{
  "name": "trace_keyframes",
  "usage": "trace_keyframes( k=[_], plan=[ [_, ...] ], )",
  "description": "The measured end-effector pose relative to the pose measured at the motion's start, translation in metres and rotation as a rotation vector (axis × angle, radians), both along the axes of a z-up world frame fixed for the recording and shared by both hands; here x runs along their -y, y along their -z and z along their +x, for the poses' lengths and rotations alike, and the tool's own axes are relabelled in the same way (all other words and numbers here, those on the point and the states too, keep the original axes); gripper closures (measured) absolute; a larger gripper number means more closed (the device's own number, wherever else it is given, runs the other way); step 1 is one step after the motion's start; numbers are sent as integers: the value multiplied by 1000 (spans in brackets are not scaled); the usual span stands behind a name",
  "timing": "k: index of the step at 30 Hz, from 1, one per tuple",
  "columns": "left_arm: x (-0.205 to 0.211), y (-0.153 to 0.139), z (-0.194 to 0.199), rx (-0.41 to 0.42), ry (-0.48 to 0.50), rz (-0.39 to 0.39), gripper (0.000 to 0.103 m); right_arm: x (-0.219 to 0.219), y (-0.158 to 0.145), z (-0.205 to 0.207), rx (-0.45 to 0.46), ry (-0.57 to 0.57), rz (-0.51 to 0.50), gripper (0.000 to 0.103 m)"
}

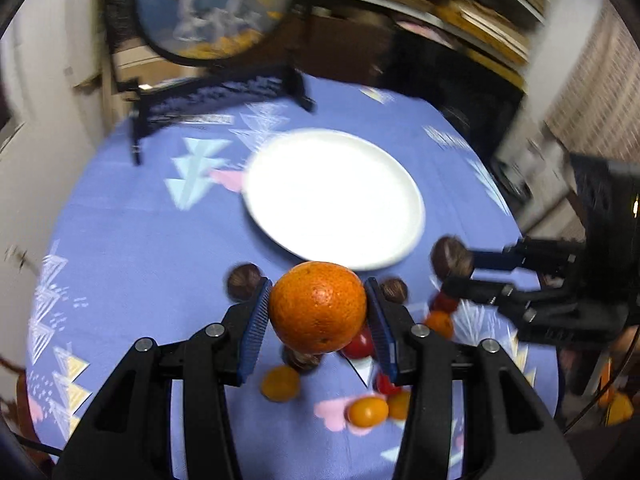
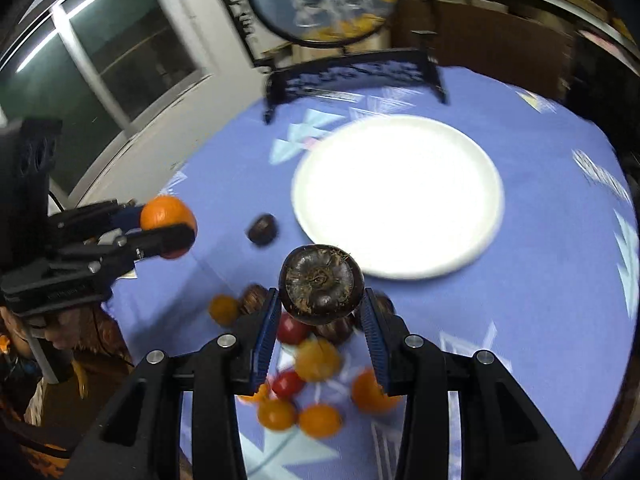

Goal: Organize fruits
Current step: 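Carry both fruits over the white plate and open both tools to release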

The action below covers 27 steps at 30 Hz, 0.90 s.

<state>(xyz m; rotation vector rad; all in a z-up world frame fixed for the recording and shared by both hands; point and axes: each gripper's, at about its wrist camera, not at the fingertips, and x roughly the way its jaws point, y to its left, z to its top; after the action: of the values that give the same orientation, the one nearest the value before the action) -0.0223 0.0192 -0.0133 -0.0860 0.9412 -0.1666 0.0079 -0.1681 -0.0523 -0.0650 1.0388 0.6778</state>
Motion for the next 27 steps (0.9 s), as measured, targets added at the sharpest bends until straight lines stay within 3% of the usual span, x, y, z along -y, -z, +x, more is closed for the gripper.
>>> trace_keyframes(
  k=[6,11,20,27],
  plan=[
    [-26,-21,-8,6,-127,50,57,-35,2,26,-44,-96,38,62],
    [-40,-30,-16,14,-178,76,57,-57,11,39,-101,-113,71,62],
    [-42,-40,-21,17,-202,78,57,-81,18,36,-128,-165,108,62],
    [-33,-21,3,11,-144,43,57,-52,14,30,-88,-77,132,62]
  ],
)
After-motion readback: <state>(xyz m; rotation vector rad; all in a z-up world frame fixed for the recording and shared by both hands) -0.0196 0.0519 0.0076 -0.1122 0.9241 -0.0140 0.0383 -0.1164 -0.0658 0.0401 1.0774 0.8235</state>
